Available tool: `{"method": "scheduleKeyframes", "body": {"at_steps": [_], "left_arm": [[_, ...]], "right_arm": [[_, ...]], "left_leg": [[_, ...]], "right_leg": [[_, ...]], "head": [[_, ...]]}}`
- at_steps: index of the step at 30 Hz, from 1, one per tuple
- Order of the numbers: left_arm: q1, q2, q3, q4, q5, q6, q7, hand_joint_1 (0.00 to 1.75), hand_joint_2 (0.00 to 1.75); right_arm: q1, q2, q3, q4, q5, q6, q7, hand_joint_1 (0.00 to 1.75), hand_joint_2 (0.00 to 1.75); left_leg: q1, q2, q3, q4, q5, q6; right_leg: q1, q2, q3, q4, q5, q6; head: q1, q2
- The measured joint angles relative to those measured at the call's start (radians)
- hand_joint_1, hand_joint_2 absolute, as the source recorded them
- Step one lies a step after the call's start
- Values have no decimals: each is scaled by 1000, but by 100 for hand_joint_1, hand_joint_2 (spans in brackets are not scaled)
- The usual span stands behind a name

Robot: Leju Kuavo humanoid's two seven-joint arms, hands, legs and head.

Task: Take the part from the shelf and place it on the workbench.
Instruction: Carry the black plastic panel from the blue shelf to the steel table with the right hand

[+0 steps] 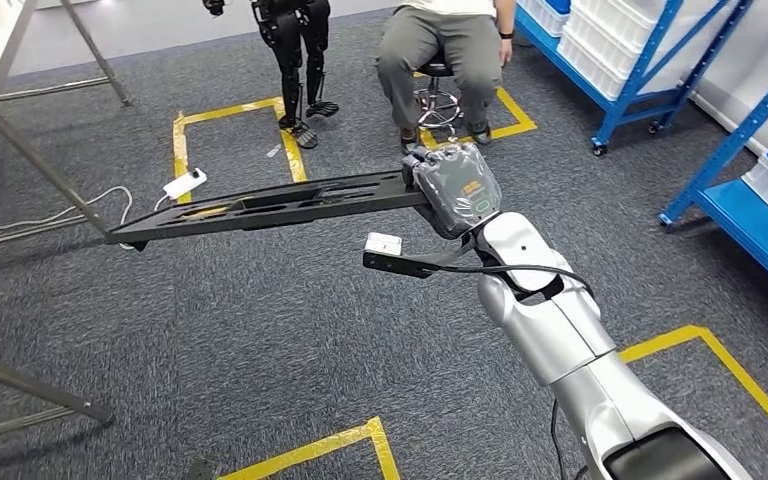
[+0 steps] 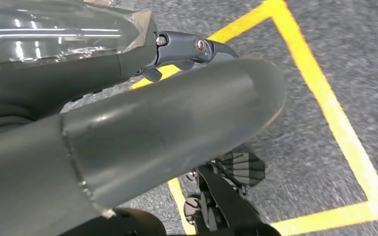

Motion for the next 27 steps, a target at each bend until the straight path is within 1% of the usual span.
{"method": "scheduleKeyframes", "body": {"at_steps": [1, 2, 3, 4, 5, 6, 7, 8, 9, 10, 11, 12, 13, 14, 15, 16, 17, 18, 19, 20, 21, 22, 23, 24, 25, 26, 27], "left_arm": [[0, 2, 0, 0, 0, 2, 6, 0, 0], [0, 3, 0, 0, 0, 3, 13, 0, 0], [-1, 4, 0, 0, 0, 3, 19, 0, 0], [-2, 5, 0, 0, 0, 3, 24, 0, 0], [-2, 5, 0, 0, 0, 4, 29, 0, 0], [-1, 6, 0, 0, 0, 4, 35, 0, 0], [-1, 5, 0, 1, 0, 3, 42, 0, 0], [-1, 5, 0, 1, 0, 3, 50, 0, 0], [-1, 5, 0, 1, -1, 3, 58, 0, 0], [-2, 5, 0, 1, -2, 4, 64, 0, 0], [-3, 5, 0, 1, -2, 4, 69, 0, 0], [-3, 6, 0, 1, -3, 3, 73, 0, 0], [-2, 5, 0, 1, -4, 1, 77, 0, 0], [-1, 5, 0, 1, -6, -2, 82, 0, 0], [-1, 5, 0, 1, -8, -4, 87, 0, 0], [0, 5, 0, 1, -10, -7, 93, 0, 0], [-1, 5, 0, 1, -12, -8, 99, 0, 0], [-1, 5, 0, 1, -14, -9, 105, 0, 0], [-1, 5, 0, 1, -15, -10, 109, 0, 0], [0, 6, 0, 1, -15, -12, 111, 0, 0], [2, 6, 0, 1, -15, -14, 112, 0, 0], [4, 6, 0, 1, -16, -15, 112, 0, 0], [6, 6, 0, 1, -16, -17, 112, 0, 0], [6, 6, 0, 1, -16, -17, 112, 0, 0], [5, 7, 0, 1, -17, -18, 111, 0, 0], [4, 6, 0, 1, -17, -18, 111, 0, 0], [3, 6, 0, 1, -17, -19, 110, 0, 0]], "right_arm": [[1, 0, 1, -2, 2, 3, 0, 173, 175], [1, 0, 1, -5, 4, 5, 0, 173, 175], [0, 0, 1, -8, 6, 6, 0, 173, 175], [0, 0, 1, -11, 7, 7, 0, 173, 175], [0, 1, 1, -13, 8, 8, 0, 173, 175], [0, 3, 1, -15, 8, 8, 0, 173, 175], [0, 4, 1, -17, 9, 9, 0, 173, 175], [0, 5, 2, -18, 11, 10, 0, 173, 175], [-1, 6, 2, -20, 12, 10, 0, 173, 175], [0, 5, 2, -21, 14, 11, 0, 173, 175], [1, 4, 2, -21, 15, 11, 0, 173, 175], [5, 2, 2, -21, 16, 12, 0, 173, 175], [10, 1, 2, -21, 17, 12, 0, 173, 175], [14, 0, 2, -21, 19, 13, 0, 173, 175], [16, -1, 2, -21, 21, 14, 0, 173, 175], [17, -1, 2, -21, 22, 14, 0, 173, 175], [17, -1, 2, -21, 24, 15, 0, 173, 175], [16, 0, 3, -21, 25, 15, 0, 173, 175], [15, 1, 3, -21, 26, 15, 0, 173, 175], [15, 3, 4, -21, 27, 15, 0, 173, 175], [14, 6, 5, -21, 28, 15, 0, 173, 175], [13, 10, 6, -21, 29, 15, -1, 173, 175], [11, 15, 8, -21, 30, 16, -1, 173, 175], [8, 20, 9, -21, 31, 17, -1, 173, 175], [5, 23, 10, -21, 31, 19, -1, 173, 175], [3, 26, 10, -21, 31, 21, -1, 173, 175], [3, 27, 11, -21, 31, 23, -2, 173, 175]], "left_leg": [[-2, 10, 37, -60, 27, 5], [-6, 30, 79, -130, 48, 12], [-11, 43, 111, -187, 65, 18], [-16, 52, 129, -221, 72, 24], [-20, 53, 134, -233, 72, 28], [-22, 43, 133, -236, 76, 31], [-21, 36, 134, -241, 80, 37], [-19, 29, 136, -247, 85, 43], [-16, 23, 138, -254, 91, 49], [-13, 16, 139, -258, 95, 54], [-13, 7, 137, -259, 97, 56], [-13, -2, 136, -259, 98, 57], [-12, -13, 135, -259, 99, 57], [-11, -23, 134, -259, 100, 55], [-10, -34, 134, -259, 101, 53], [-8, -44, 134, -258, 102, 50], [-6, -53, 133, -257, 104, 44], [-6, -62, 131, -256, 105, 37], [-5, -69, 128, -256, 107, 30], [-6, -76, 124, -257, 111, 22], [-5, -81, 121, -259, 114, 15], [-2, -81, 118, -260, 116, 9], [-1, -72, 112, -251, 109, 6], [-1, -55, 100, -227, 91, 4], [-1, -36, 80, -182, 63, 3], [-2, -18, 51, -117, 27, 2], [-2, -11, 20, -48, -5, 2]], "right_leg": [[3, -8, 0, 0, 0, 0], [6, -15, 0, 1, -1, 0], [10, -21, 0, 1, -2, 1], [14, -28, -1, 1, -3, 3], [16, -34, -2, 1, -3, 5], [17, -41, -1, 0, -4, 8], [17, -42, -3, 1, -6, 12], [16, -34, -7, 10, -14, 16], [13, -19, -20, 35, -29, 18], [9, 1, -42, 81, -52, 18], [5, 18, -70, 144, -80, 17], [0, 27, -102, 214, -107, 18], [-3, 30, -125, 264, -122, 22], [-7, 31, -134, 284, -124, 29], [-12, 33, -121, 259, -109, 40], [-18, 37, -90, 196, -82, 51], [-24, 48, -54, 120, -54, 62], [-26, 57, -22, 55, -31, 66], [-26, 65, -3, 15, -16, 65], [-22, 68, 3, 1, -11, 60], [-18, 63, 2, 2, -7, 52], [-21, 57, 0, 2, -3, 45], [-22, 52, 0, 0, 1, 37], [-24, 46, 0, -1, 4, 28], [-24, 39, -1, -3, 6, 19], [-18, 32, -1, -2, 6, 13], [-14, 24, -2, -2, 6, 10]], "head": [[0, 0], [0, 0], [1, 0], [1, 0], [2, 0], [3, 0], [3, 0], [4, 0], [4, 0], [5, 0], [6, 0], [6, 0], [6, 0], [6, 0], [6, 0], [6, 0], [7, 0], [7, 0], [7, 0], [8, 0], [7, 0], [7, 0], [6, 0], [4, 0], [1, 0], [-1, 0], [-3, 0]]}}
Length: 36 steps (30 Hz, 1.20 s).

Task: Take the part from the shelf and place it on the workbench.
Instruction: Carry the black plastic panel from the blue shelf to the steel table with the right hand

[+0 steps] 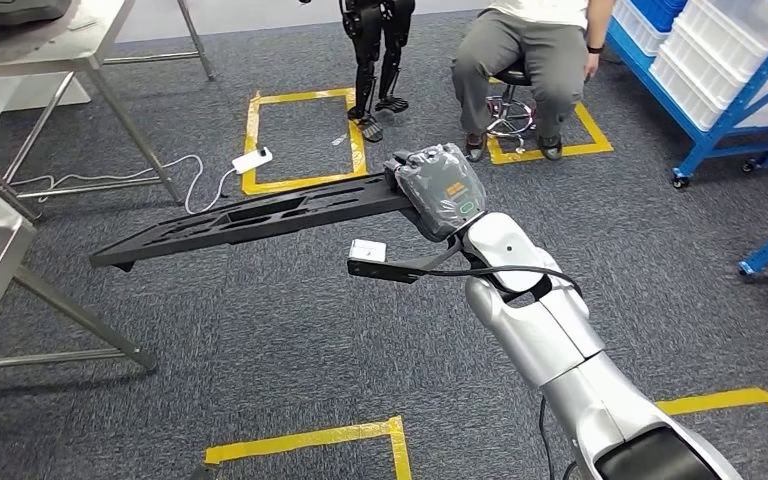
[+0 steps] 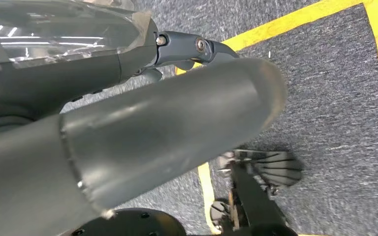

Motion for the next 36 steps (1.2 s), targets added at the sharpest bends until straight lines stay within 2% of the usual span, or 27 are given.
{"method": "scheduleKeyframes", "body": {"at_steps": [1, 2, 3, 5, 7, 8, 10, 11, 12, 14, 16, 17, 18, 20, 21, 22, 23, 25, 27, 28, 29, 30, 31, 32, 33, 34, 36], "left_arm": [[0, 0, 0, 0, 0, 0, 0, 0, 0], [0, 0, 0, 0, 0, -1, -1, 0, 0], [0, 0, 0, 0, 0, -2, -1, 0, 0], [0, 1, 0, 0, 0, -3, -1, 0, 0], [-3, 1, 0, 0, -1, -4, -1, 0, 0], [-4, 1, 0, 0, -2, -6, -1, 0, 0], [-3, 2, 0, 0, -4, -8, 0, 0, 0], [-3, 2, 0, 0, -4, -9, 0, 0, 0], [-3, 2, 0, 0, -5, -9, 1, 0, 0], [-5, 2, 0, 0, -5, -10, 2, 0, 0], [-5, 2, 0, 0, -5, -10, 3, 0, 0], [-4, 2, 0, 0, -5, -11, 4, 0, 0], [-4, 2, 0, 0, -5, -11, 5, 0, 0], [-4, 2, 0, 0, -6, -11, 6, 0, 0], [-4, 2, 0, 0, -6, -10, 6, 0, 0], [-4, 2, 0, 0, -6, -10, 6, 0, 0], [-4, 2, 0, 0, -6, -9, 6, 0, 0], [1, 2, 0, 0, -6, -9, 6, 0, 0], [4, 2, 0, 0, -6, -9, 6, 0, 0], [4, 2, 0, 0, -6, -9, 6, 0, 0], [3, 1, 0, 0, -6, -9, 6, 0, 0], [2, 0, 0, 0, -6, -9, 6, 0, 0], [1, 0, 0, 0, -6, -9, 6, 0, 0], [1, 0, 0, 0, -7, -9, 6, 0, 0], [2, -1, 0, 0, -7, -9, 6, 0, 0], [2, 0, 0, 0, -7, -9, 6, 0, 0], [0, -1, 0, 0, -9, -9, 6, 0, 0]], "right_arm": [[0, 1, 1, 0, 0, 0, -1, 173, 175], [0, 2, 1, 0, 0, 0, -2, 173, 175], [0, 4, 2, 0, -1, 0, -3, 173, 175], [-3, 8, 3, 0, -1, 0, -5, 173, 175], [-8, 11, 5, 0, -1, 1, -6, 173, 175], [-11, 12, 7, 0, -2, 1, -6, 173, 175], [-14, 14, 8, 0, -4, 1, -6, 173, 175], [-15, 14, 8, 0, -5, 2, -6, 173, 175], [-17, 14, 8, 0, -6, 2, -6, 173, 175], [-18, 10, 7, 1, -8, 2, -6, 173, 175], [-16, 6, 7, 2, -8, 4, -7, 173, 175], [-15, 5, 8, 2, -8, 6, -9, 173, 175], [-14, 4, 8, 2, -7, 8, -11, 173, 175], [-16, 4, 9, 2, -5, 12, -16, 173, 175], [-17, 4, 10, 2, -4, 13, -17, 173, 175], [-17, 5, 11, 2, -3, 13, -17, 173, 175], [-18, 5, 11, 2, -3, 14, -17, 173, 175], [-19, 8, 12, 2, -3, 14, -16, 173, 175], [-23, 13, 13, 2, -3, 14, -15, 173, 175], [-25, 15, 13, 2, -3, 14, -15, 173, 175], [-27, 17, 13, 2, -3, 14, -15, 173, 175], [-28, 17, 13, 2, -3, 14, -15, 173, 175], [-28, 17, 13, 3, -3, 14, -15, 173, 175], [-28, 17, 13, 3, -2, 14, -15, 173, 175], [-28, 17, 14, 3, -2, 14, -15, 173, 175], [-30, 17, 14, 3, -1, 15, -15, 173, 175], [-37, 17, 13, 3, -1, 15, -15, 173, 175]], "left_leg": [[0, 3, -24, 54, -20, 0], [0, 5, -31, 76, -23, 2], [-1, 8, -17, 57, -7, 4], [-5, 33, 58, -72, 44, 15], [-14, 59, 115, -174, 73, 25], [-20, 62, 122, -190, 74, 29], [-22, 45, 121, -195, 80, 37], [-21, 38, 122, -201, 85, 43], [-18, 31, 124, -206, 90, 49], [-15, 16, 125, -212, 96, 58], [-15, -2, 123, -212, 97, 59], [-15, -12, 123, -212, 97, 59], [-14, -23, 122, -211, 98, 58], [-11, -43, 122, -210, 99, 53], [-12, -53, 120, -208, 100, 48], [-13, -61, 118, -206, 101, 42], [-13, -69, 115, -207, 103, 36], [-10, -80, 110, -210, 108, 23], [-9, -55, 97, -190, 92, 14], [-8, -34, 79, -153, 68, 11], [-8, -12, 52, -94, 36, 9], [-8, -1, 20, -24, 3, 7], [-7, 4, -9, 36, -20, 5], [-6, 6, -25, 70, -27, 5], [-6, 8, -20, 63, -15, 4], [-6, 13, 5, 19, 12, 5], [-9, 41, 78, -113, 66, 7]], "right_leg": [[5, -9, -1, 0, 0, -2], [9, -17, -1, 0, -1, -3], [12, -25, -1, 0, -1, -3], [17, -40, 1, 1, -3, -4], [25, -52, 0, 1, -4, -3], [27, -58, 0, 1, -5, -1], [29, -68, -1, -1, -6, 5], [27, -62, -4, 5, -11, 8], [26, -47, -14, 26, -25, 10], [18, -9, -63, 131, -75, 10], [12, 6, -125, 263, -122, 12], [10, 7, -139, 290, -125, 18], [7, 9, -134, 276, -113, 27], [-3, 26, -73, 146, -55, 48], [-7, 40, -39, 78, -30, 53], [-9, 50, -17, 29, -13, 54], [-8, 56, -6, 6, -5, 51], [-5, 45, -5, 1, -1, 38], [-9, 32, -3, -3, 5, 21], [-11, 24, -2, -6, 7, 12], [-7, 16, -1, -6, 7, 6], [-4, 7, -1, -6, 6, 1], [0, -2, -1, -6, 6, 0], [2, -12, -2, -6, 5, -1], [4, -20, -1, -6, 5, -1], [5, -29, -1, -6, 4, -1], [11, -42, -2, -3, 1, 1]], "head": [[0, 0], [0, 0], [-1, 0], [-1, 0], [0, 0], [0, 0], [0, 0], [1, 0], [1, 0], [4, 0], [5, 0], [6, 0], [6, 0], [6, 0], [6, 0], [5, 0], [4, 0], [2, 0], [0, 0], [-3, 0], [-5, 0], [-8, 0], [-8, 0], [-8, 0], [-8, 0], [-8, 0], [-9, 0]]}}
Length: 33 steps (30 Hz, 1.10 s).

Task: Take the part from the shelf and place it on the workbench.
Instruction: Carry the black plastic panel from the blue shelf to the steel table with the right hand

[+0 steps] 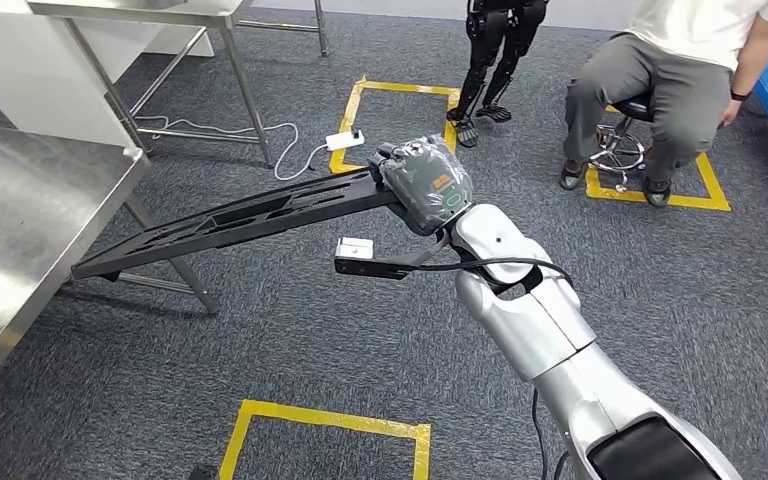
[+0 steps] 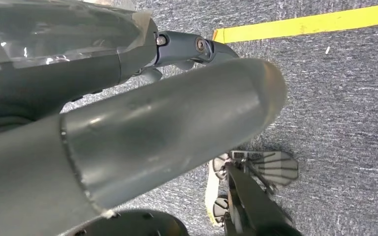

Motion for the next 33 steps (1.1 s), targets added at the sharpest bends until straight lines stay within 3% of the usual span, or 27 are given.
{"method": "scheduleKeyframes", "body": {"at_steps": [2, 4, 6, 8, 10, 11, 12, 13, 15, 17, 19, 20, 22, 24, 25, 26, 27, 28, 31, 33], "left_arm": [[-3, -1, 0, 0, -3, 0, 0, 0, 0], [-3, -1, 0, 0, -5, 0, 0, 0, 0], [-2, -2, 0, 0, -6, 0, 0, 0, 0], [-4, -1, 0, 0, -7, 0, 0, 0, 0], [-5, 1, 0, 0, -8, 0, -2, 0, 0], [-5, 1, 0, 0, -9, 0, -3, 0, 0], [-4, 1, 0, 0, -10, 0, -4, 0, 0], [-4, 2, 0, 0, -11, -1, -5, 0, 0], [-4, 2, 0, 0, -14, -1, -6, 0, 0], [-4, 2, 0, 0, -16, -1, -6, 0, 0], [-1, 3, 0, 0, -18, -2, -6, 0, 0], [2, 4, 0, 0, -19, -3, -6, 0, 0], [3, 5, 0, 0, -22, -3, -5, 0, 0], [2, 5, 0, 0, -26, -4, -5, 0, 0], [1, 5, 0, 0, -28, -4, -5, 0, 0], [1, 5, 0, 0, -28, -4, -4, 0, 0], [1, 6, 0, 0, -29, -5, -4, 0, 0], [1, 6, 0, 0, -31, -6, -2, 0, 0], [-2, 8, 0, 0, -37, -7, 3, 0, 0], [-4, 8, 0, 0, -39, -7, 6, 0, 0]], "right_arm": [[-12, -1, -2, 1, 1, 2, 1, 173, 175], [-22, -1, -5, 3, 1, 4, 2, 173, 175], [-27, -2, -9, 6, 2, 3, 3, 173, 175], [-28, -6, -14, 9, 4, 0, 3, 173, 175], [-25, -12, -16, 15, 9, -3, 3, 173, 175], [-22, -15, -17, 19, 12, -4, 4, 173, 175], [-21, -18, -17, 22, 15, -5, 4, 173, 175], [-21, -20, -19, 25, 17, -7, 5, 173, 175], [-24, -22, -23, 29, 21, -11, 6, 173, 175], [-26, -24, -25, 31, 25, -15, 6, 173, 175], [-28, -25, -27, 33, 31, -17, 8, 173, 175], [-30, -25, -29, 34, 35, -17, 8, 173, 175], [-35, -24, -32, 35, 40, -19, 8, 173, 175], [-38, -24, -37, 39, 42, -21, 7, 173, 175], [-38, -24, -39, 42, 42, -21, 5, 173, 175], [-38, -25, -41, 45, 42, -21, 1, 173, 175], [-38, -25, -42, 48, 42, -22, -3, 173, 175], [-39, -25, -43, 51, 42, -22, -9, 173, 175], [-43, -25, -44, 55, 42, -22, -27, 173, 175], [-47, -23, -42, 57, 45, -20, -37, 173, 175]], "left_leg": [[-7, 17, 36, -71, 16, 7], [-11, 5, 35, -79, 17, 19], [-10, -9, 38, -87, 23, 33], [-7, -23, 40, -92, 28, 45], [-7, -42, 39, -92, 29, 51], [-7, -52, 39, -92, 29, 51], [-7, -62, 39, -92, 29, 51], [-7, -72, 39, -91, 29, 51], [-8, -91, 38, -88, 30, 47], [-10, -107, 33, -85, 31, 39], [-8, -121, 29, -88, 35, 27], [-5, -118, 27, -88, 34, 21], [-4, -84, 7, -49, 6, 12], [-3, -44, -47, 69, -58, 5], [-1, -38, -79, 135, -84, 2], [0, -35, -101, 179, -96, 0], [0, -33, -105, 187, -89, -1], [0, -29, -88, 153, -65, 0], [-5, 10, 14, -36, 11, 7], [-13, 18, 35, -80, 17, 16]], "right_leg": [[8, -11, -2, 1, -3, 6], [12, -24, -1, 0, -4, 12], [9, -8, -11, 19, -19, 19], [3, 27, -56, 113, -64, 17], [0, 45, -123, 254, -116, 14], [0, 48, -145, 296, -125, 17], [-1, 50, -148, 298, -118, 24], [-3, 53, -130, 256, -96, 32], [-10, 77, -61, 110, -37, 45], [-14, 97, -18, 19, -5, 44], [-12, 89, -14, 8, 2, 34], [-13, 82, -12, 6, 5, 27], [-16, 68, -9, -1, 11, 12], [-13, 53, -7, -3, 11, 2], [-10, 44, -7, -3, 10, 0], [-8, 35, -7, -3, 9, -1], [-7, 27, -7, -3, 8, -2], [-7, 20, -6, -3, 7, -3], [0, 1, -2, -1, 2, 1], [9, -11, -2, -1, -1, 7]], "head": [[2, 0], [6, 0], [6, 0], [9, 0], [11, 0], [12, 0], [12, 0], [12, 0], [13, 0], [12, 0], [11, 0], [11, 0], [9, 0], [6, 0], [6, 0], [6, 0], [6, 0], [6, 0], [6, 0], [7, 0]]}}
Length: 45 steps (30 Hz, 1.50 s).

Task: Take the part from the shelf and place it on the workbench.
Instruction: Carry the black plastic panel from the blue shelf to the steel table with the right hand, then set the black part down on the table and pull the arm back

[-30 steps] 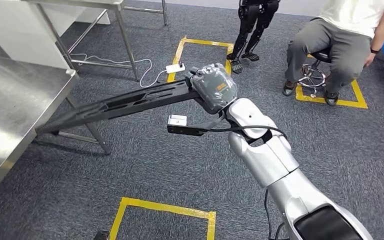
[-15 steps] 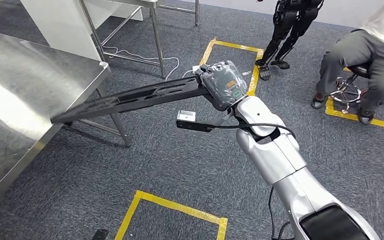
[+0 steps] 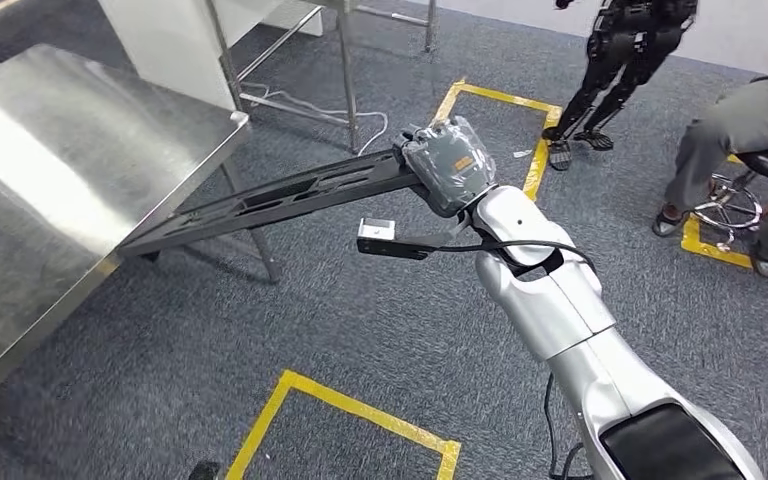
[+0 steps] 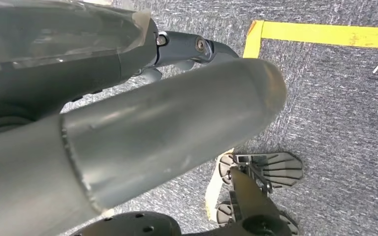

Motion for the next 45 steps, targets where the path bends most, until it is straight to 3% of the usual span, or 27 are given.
{"method": "scheduleKeyframes", "body": {"at_steps": [2, 4, 7, 8, 9, 10, 12, 14, 17, 19, 22, 23, 24, 25, 27, 29, 32, 36, 37, 40, 41, 43, 45], "left_arm": [[1, 0, 0, 0, -1, 0, 3, 0, 0], [-1, 0, 1, 0, -3, 0, 4, 0, 0], [-4, 1, 4, 0, -7, 0, 4, 0, 0], [-4, 1, 6, 0, -8, 1, 4, 0, 0], [-3, 1, 6, 0, -8, 1, 4, 0, 0], [-2, 1, 7, 0, -9, 1, 4, 0, 0], [-2, -1, 8, 0, -10, 1, 5, 0, 0], [-2, -1, 8, 0, -11, 1, 5, 0, 0], [4, -1, 10, 0, -16, 1, 4, 0, 0], [6, -1, 11, 0, -20, 0, 2, 0, 0], [4, -2, 11, 0, -22, -2, -3, 0, 0], [4, -2, 11, 0, -22, -1, -4, 0, 0], [4, -2, 11, 0, -23, 0, -5, 0, 0], [5, -2, 11, 0, -24, 2, -6, 0, 0], [4, -2, 12, 0, -27, 6, -7, 0, 0], [2, -2, 12, 0, -30, 7, -11, 0, 0], [0, -2, 11, 0, -32, 7, -15, 0, 0], [0, -2, 11, 0, -32, 7, -15, 0, 0], [0, -3, 12, 0, -34, 7, -16, 0, 0], [-1, -4, 14, 0, -42, 9, -20, 0, 0], [-1, -4, 14, 0, -44, 11, -21, 0, 0], [-2, -5, 14, 0, -47, 16, -21, 0, 0], [-2, -4, 15, 0, -50, 20, -21, 0, 0]], "right_arm": [[-4, 6, 4, 2, 5, 3, -7, 173, 175], [-11, 11, 12, 2, 8, 6, -13, 173, 175], [-14, 12, 32, 1, 8, 10, -19, 173, 175], [-13, 12, 41, -1, 8, 12, -21, 173, 175], [-12, 12, 50, -6, 8, 16, -23, 173, 175], [-11, 13, 59, -13, 8, 20, -25, 173, 175], [-11, 17, 75, -29, 7, 26, -27, 173, 175], [-10, 23, 87, -43, 5, 29, -27, 173, 175], [-10, 27, 99, -61, 4, 38, -22, 173, 175], [-10, 28, 104, -70, 4, 43, -17, 173, 175], [-8, 25, 111, -74, 4, 45, -15, 173, 175], [-6, 23, 114, -74, 5, 45, -14, 173, 175], [-4, 21, 116, -74, 6, 45, -13, 173, 175], [-3, 19, 119, -74, 7, 45, -12, 173, 175], [-3, 17, 124, -75, 9, 45, -10, 173, 175], [-4, 15, 128, -77, 13, 45, -7, 173, 175], [-4, 11, 129, -78, 24, 45, 1, 173, 175], [-4, 11, 130, -78, 26, 45, 3, 173, 175], [-4, 8, 129, -78, 28, 44, 5, 173, 175], [-4, -16, 128, -75, 37, 42, 19, 173, 175], [-3, -23, 127, -74, 38, 42, 21, 173, 175], [-4, -27, 126, -74, 39, 42, 21, 173, 175], [-4, -31, 126, -73, 41, 42, 21, 173, 175]], "left_leg": [[0, -16, 0, -6, 5, 12], [3, -29, 5, -14, 12, 27], [4, -55, 7, -17, 15, 38], [4, -65, 7, -17, 15, 39], [4, -75, 6, -17, 16, 38], [5, -85, 7, -17, 16, 38], [5, -104, 7, -15, 16, 34], [3, -120, 3, -12, 17, 24], [8, -133, -5, -15, 22, 5], [10, -109, -19, 12, 1, -5], [12, -60, -97, 183, -90, -16], [13, -55, -123, 238, -109, -18], [14, -52, -134, 261, -111, -20], [14, -50, -124, 244, -94, -20], [13, -30, -58, 120, -34, -16], [7, -8, -1, 15, -1, -7], [-1, -12, 8, -8, -1, 4], [-2, -14, 7, -8, -1, 5], [0, -20, 9, -13, 3, 13], [8, -69, 16, -25, 14, 37], [8, -83, 16, -24, 14, 37], [8, -99, 13, -19, 12, 31], [7, -112, 6, -13, 12, 19]], "right_leg": [[2, -8, -1, 1, -4, 8], [-1, 14, -18, 41, -28, 12], [-9, 55, -107, 230, -103, 8], [-10, 58, -133, 281, -117, 11], [-11, 59, -144, 297, -116, 16], [-13, 61, -133, 270, -99, 25], [-20, 79, -68, 129, -41, 40], [-24, 98, -18, 24, -3, 41], [-21, 89, -10, 6, 8, 20], [-25, 77, -6, -2, 15, 3], [-20, 57, -5, -6, 17, -11], [-18, 49, -6, -6, 17, -12], [-16, 42, -6, -6, 16, -12], [-15, 35, -6, -6, 16, -13], [-13, 23, -4, -6, 14, -12], [-5, 14, -4, -4, 11, -9], [2, 2, -5, -5, 9, -3], [1, 0, -4, -5, 9, -1], [0, 12, -16, 20, -6, 1], [-11, 56, -117, 224, -79, 17], [-15, 61, -122, 230, -73, 26], [-23, 81, -58, 94, -18, 40], [-27, 98, -21, 15, 8, 39]], "head": [[2, 0], [3, 0], [7, 0], [8, 0], [8, 0], [8, 0], [9, 0], [8, 0], [7, 0], [3, 0], [-5, 0], [-5, 0], [-5, 0], [-5, 0], [-5, 0], [-5, 0], [-1, 0], [-1, 0], [-1, 0], [2, 0], [3, 0], [4, 0], [3, 0]]}}
